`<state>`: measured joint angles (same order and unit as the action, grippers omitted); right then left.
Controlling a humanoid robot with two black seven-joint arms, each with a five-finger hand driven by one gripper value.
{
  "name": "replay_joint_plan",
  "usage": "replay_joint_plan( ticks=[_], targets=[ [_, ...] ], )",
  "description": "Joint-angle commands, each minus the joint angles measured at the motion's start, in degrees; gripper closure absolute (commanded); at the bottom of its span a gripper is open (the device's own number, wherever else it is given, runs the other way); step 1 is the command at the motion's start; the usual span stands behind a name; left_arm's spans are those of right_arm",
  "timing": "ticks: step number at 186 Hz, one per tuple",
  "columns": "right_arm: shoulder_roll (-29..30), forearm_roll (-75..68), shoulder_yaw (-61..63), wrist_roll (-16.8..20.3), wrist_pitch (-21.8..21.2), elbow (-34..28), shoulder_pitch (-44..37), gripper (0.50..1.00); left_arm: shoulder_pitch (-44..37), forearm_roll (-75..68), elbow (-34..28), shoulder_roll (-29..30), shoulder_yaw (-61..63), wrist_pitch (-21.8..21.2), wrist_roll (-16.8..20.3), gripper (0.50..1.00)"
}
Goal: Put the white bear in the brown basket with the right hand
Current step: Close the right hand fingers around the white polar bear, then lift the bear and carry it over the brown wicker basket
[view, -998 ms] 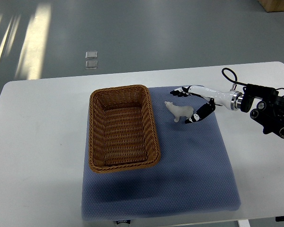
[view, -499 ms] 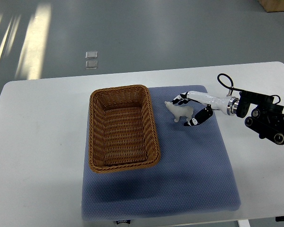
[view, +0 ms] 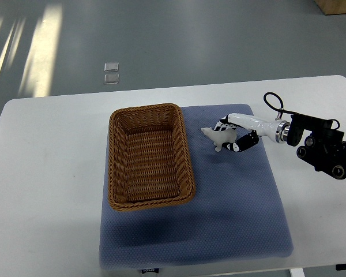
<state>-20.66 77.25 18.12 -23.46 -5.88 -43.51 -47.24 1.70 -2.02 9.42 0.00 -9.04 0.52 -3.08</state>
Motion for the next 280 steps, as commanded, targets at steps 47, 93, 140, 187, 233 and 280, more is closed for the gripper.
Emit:
replay_joint_plan(
  ticks=[47,93,140,187,233,280],
  targets=[
    [-1.0,-0.8,0.3,-0.3,2.9,-0.2,-1.3,1.000,0.1,0.0,0.1,0.0,0.1,0.0,0.0,0.500],
    [-1.1,-0.9,0.3,-0.3,2.8,-2.2,-4.6,1.000,0.1,0.0,0.0,0.0,0.1,0.0,0.0,0.500],
    [-0.1,-0.9,0.0,-0.5,2.1,-4.6,-10.5,1.000,0.1,0.0,0.0,0.0,0.0,0.0,0.0,0.500],
    [2.0,-0.9,-2.3,-1.6,-0.8,-9.5,-15.0,1.000,0.2,0.0,0.1,0.0,0.0,0.0,0.0,0.500],
    [5.5,-0.6,-7.6,-3.3,-0.8,-10.1,-17.6,1.000,0.2,0.0,-0.3,0.0,0.0,0.0,0.0,0.500],
    [8.0,0.2,-12.0,-3.6,-0.8,-9.8,-17.7,1.000,0.2,0.0,-0.1,0.0,0.0,0.0,0.0,0.500]
  ],
)
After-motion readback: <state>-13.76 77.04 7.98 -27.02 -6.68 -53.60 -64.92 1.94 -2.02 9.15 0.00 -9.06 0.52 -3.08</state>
